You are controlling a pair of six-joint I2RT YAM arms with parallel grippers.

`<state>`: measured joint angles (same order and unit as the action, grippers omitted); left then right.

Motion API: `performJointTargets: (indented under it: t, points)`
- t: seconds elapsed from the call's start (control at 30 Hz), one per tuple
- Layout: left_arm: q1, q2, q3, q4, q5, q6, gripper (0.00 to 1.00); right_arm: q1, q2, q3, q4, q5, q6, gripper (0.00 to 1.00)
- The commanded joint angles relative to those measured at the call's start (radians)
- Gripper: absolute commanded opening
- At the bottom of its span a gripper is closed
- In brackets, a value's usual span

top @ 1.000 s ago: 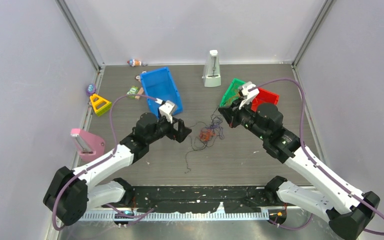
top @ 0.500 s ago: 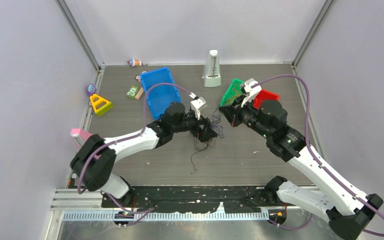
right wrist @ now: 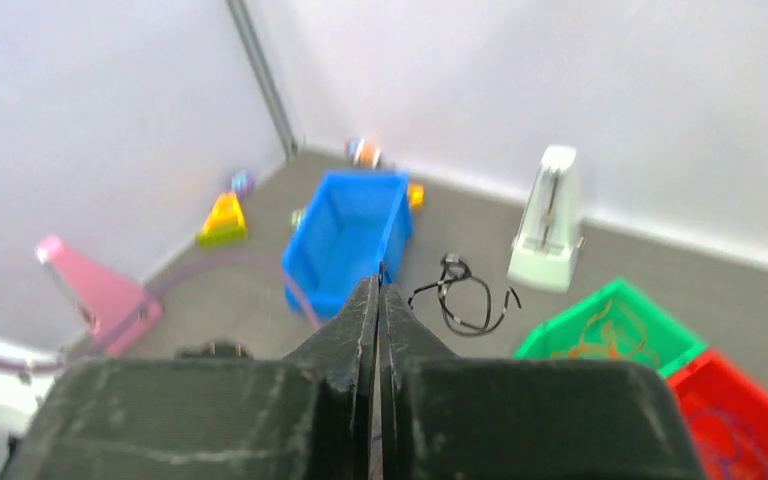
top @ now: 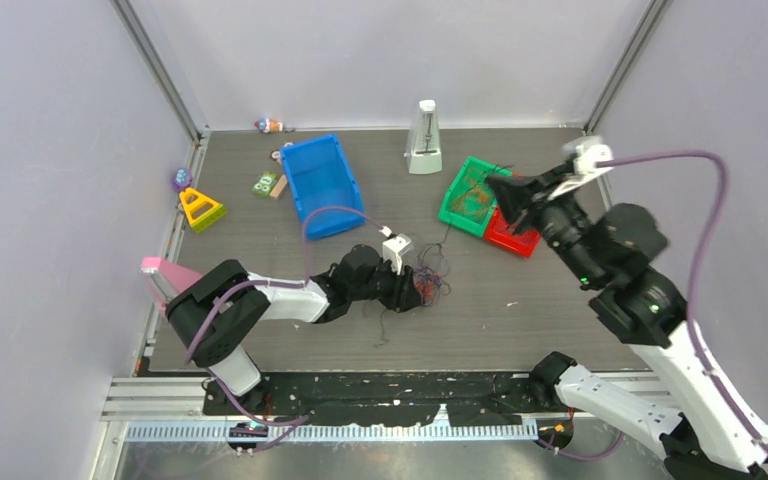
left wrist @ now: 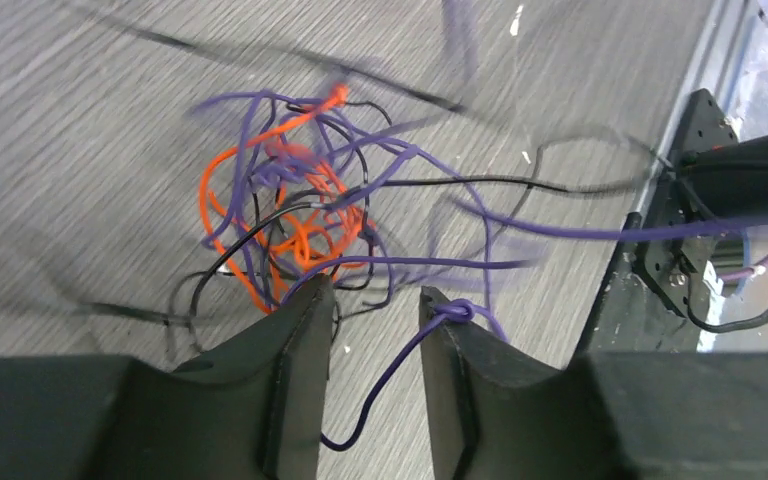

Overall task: Untangle the cables
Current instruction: Untie the cable.

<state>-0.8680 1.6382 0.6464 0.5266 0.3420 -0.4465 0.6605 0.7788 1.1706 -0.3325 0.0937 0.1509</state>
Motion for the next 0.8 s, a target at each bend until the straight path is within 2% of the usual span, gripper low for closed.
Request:
performJointTargets:
  t: [0.0,0.1,0.3,0.33,0.47,0.57,0.77]
  points:
    - [-0.011,-0.038,-0.047,0.097,-0.094,-0.04,0.35,0.005,-0.03,0.165,0.013,0.153,-0.071,0.05]
    - [-0.011,-0.065,-0.085,0.096,-0.124,-0.042,0.32,0.004,-0.028,0.221,-0.004,0.192,-0.082,0.05]
    - [-0.011,-0.216,-0.117,0.018,-0.184,-0.011,0.34,0.006,-0.029,0.186,-0.006,0.203,-0.067,0.05]
    - [-0.012,-0.247,-0.11,-0.016,-0.191,0.002,0.39,0.005,-0.028,0.178,-0.005,0.201,-0.064,0.05]
    - [-0.011,-0.368,-0.086,-0.166,-0.236,0.071,0.69,0.005,-0.026,0.13,-0.005,0.172,-0.045,0.05]
    - [-0.011,-0.463,-0.055,-0.26,-0.277,0.119,0.84,0.005,-0.022,0.086,-0.006,0.135,-0.035,0.05]
    - [0.001,-0.591,0.038,-0.399,-0.311,0.179,0.93,0.005,-0.012,0.006,-0.006,0.069,-0.014,0.05]
